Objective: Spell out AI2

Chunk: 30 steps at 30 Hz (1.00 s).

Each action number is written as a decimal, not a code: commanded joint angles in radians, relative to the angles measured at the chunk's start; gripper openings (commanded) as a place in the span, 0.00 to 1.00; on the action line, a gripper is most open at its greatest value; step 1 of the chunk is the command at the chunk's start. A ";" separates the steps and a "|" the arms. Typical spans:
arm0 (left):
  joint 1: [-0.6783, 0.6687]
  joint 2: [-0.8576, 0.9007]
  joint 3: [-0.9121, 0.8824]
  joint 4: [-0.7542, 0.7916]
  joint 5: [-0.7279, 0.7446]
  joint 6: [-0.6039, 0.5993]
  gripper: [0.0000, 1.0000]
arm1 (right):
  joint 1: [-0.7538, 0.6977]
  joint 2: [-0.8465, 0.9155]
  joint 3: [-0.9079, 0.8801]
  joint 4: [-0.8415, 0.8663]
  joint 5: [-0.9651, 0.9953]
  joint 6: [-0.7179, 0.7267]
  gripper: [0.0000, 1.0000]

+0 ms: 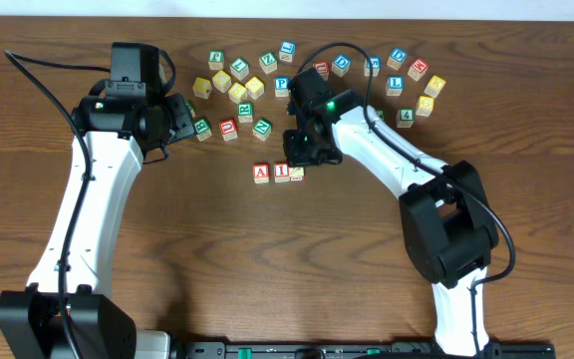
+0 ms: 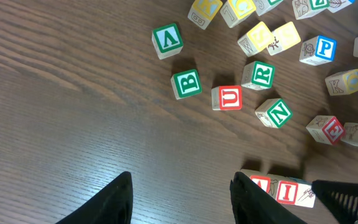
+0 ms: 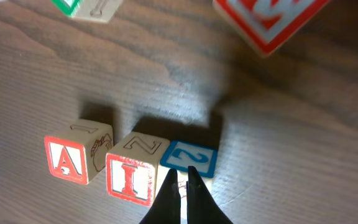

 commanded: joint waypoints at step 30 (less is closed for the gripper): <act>0.002 -0.002 -0.008 -0.002 -0.016 0.017 0.50 | -0.021 -0.011 -0.058 -0.053 0.055 -0.275 0.01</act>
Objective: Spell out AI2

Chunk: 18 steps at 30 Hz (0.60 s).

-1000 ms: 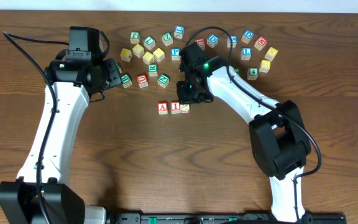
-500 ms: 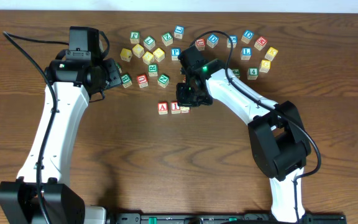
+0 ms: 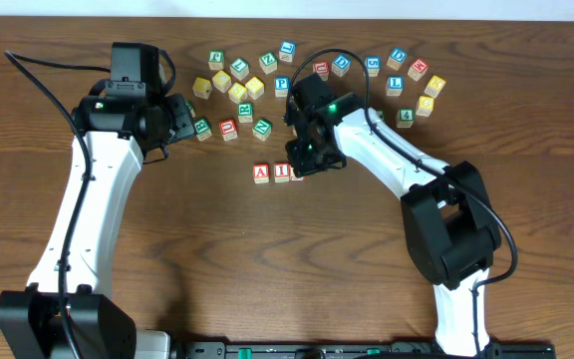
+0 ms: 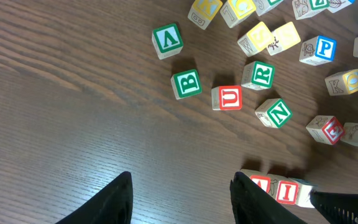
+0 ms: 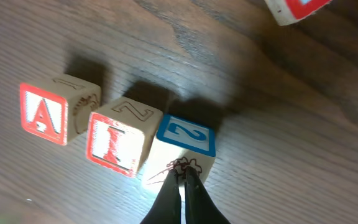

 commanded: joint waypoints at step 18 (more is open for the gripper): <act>0.002 -0.002 -0.008 -0.002 -0.016 0.017 0.50 | -0.027 -0.003 -0.001 -0.053 0.011 -0.052 0.01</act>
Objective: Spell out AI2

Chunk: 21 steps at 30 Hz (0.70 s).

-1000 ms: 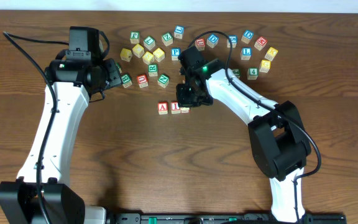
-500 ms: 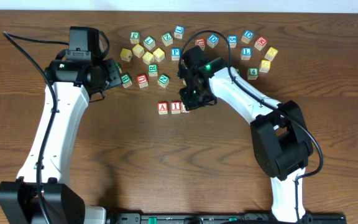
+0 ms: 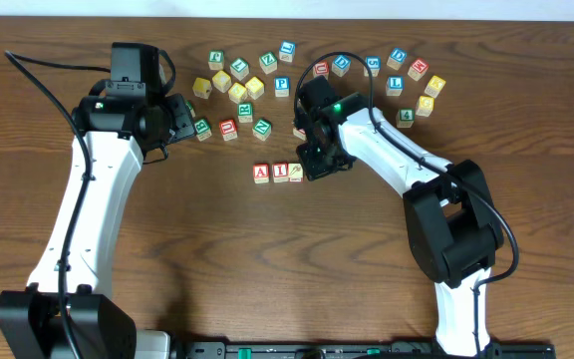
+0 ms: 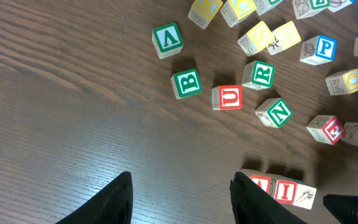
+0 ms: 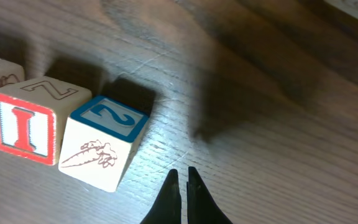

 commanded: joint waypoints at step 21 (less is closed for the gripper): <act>0.002 -0.002 -0.008 0.000 -0.017 0.017 0.50 | 0.033 0.068 0.124 0.111 -0.089 0.272 0.01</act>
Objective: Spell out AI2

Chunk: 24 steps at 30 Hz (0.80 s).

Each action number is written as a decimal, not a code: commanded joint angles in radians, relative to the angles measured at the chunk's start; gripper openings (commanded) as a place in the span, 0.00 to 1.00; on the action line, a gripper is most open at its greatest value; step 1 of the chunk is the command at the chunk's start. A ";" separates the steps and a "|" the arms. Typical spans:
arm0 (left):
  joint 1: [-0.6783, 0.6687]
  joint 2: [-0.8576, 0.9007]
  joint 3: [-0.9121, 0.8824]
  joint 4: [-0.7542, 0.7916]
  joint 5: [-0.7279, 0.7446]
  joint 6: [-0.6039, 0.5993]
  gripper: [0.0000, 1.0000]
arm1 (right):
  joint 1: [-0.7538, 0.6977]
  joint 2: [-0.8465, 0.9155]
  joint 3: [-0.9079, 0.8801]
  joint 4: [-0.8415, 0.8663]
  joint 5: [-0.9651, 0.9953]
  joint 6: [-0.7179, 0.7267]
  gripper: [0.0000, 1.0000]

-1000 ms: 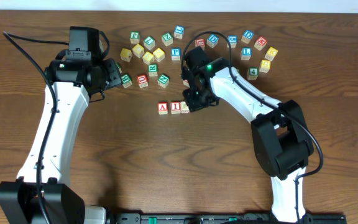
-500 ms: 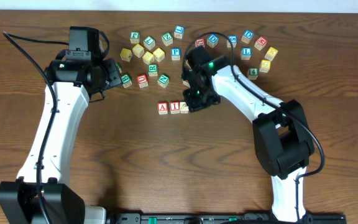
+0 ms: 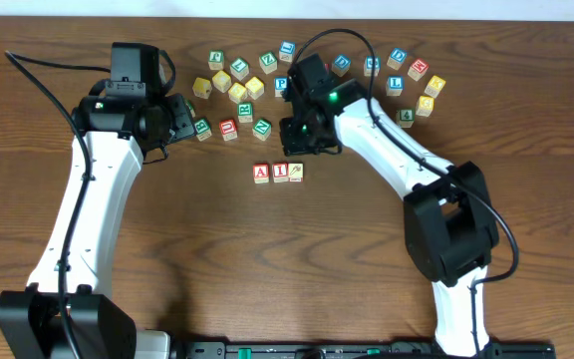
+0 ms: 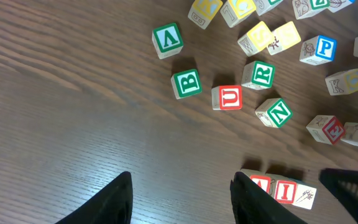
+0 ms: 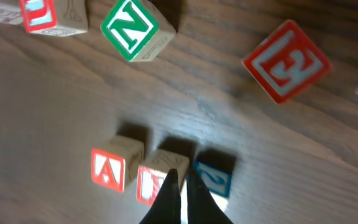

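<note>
Three blocks stand in a row on the wood table: red A (image 3: 260, 173), red I (image 3: 280, 172) and the blue 2 block (image 3: 296, 172), touching side by side. In the right wrist view the A (image 5: 107, 170) and the 2 (image 5: 212, 180) show beside my right gripper (image 5: 180, 179), which is shut, empty and raised above the row, partly covering the I. Overhead, the right gripper (image 3: 301, 140) sits just behind the row. My left gripper (image 4: 180, 186) is open and empty, left of the row; its right finger (image 4: 248, 194) hides part of the A.
Many loose letter blocks lie scattered across the back of the table. The nearest are green N (image 5: 134, 26), red E (image 5: 286, 61), red U (image 4: 230, 98), green B (image 4: 186, 83) and green R (image 4: 263, 74). The left arm (image 3: 98, 189) reaches along the left side.
My right gripper, then low on the table just right of the 2 block, is now higher and farther back, above the row. The three blocks and the left arm have not moved.
My shut right fingertips were first at the near side of the 2 block beside the I, then touching its carrot face. After that they were on the table to its right, with the 2 against the I. Now the gripper is raised clear of the row.
</note>
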 commanded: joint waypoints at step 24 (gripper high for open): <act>0.002 -0.002 -0.008 -0.001 -0.035 0.017 0.50 | 0.011 0.078 0.000 -0.215 0.006 -0.147 0.01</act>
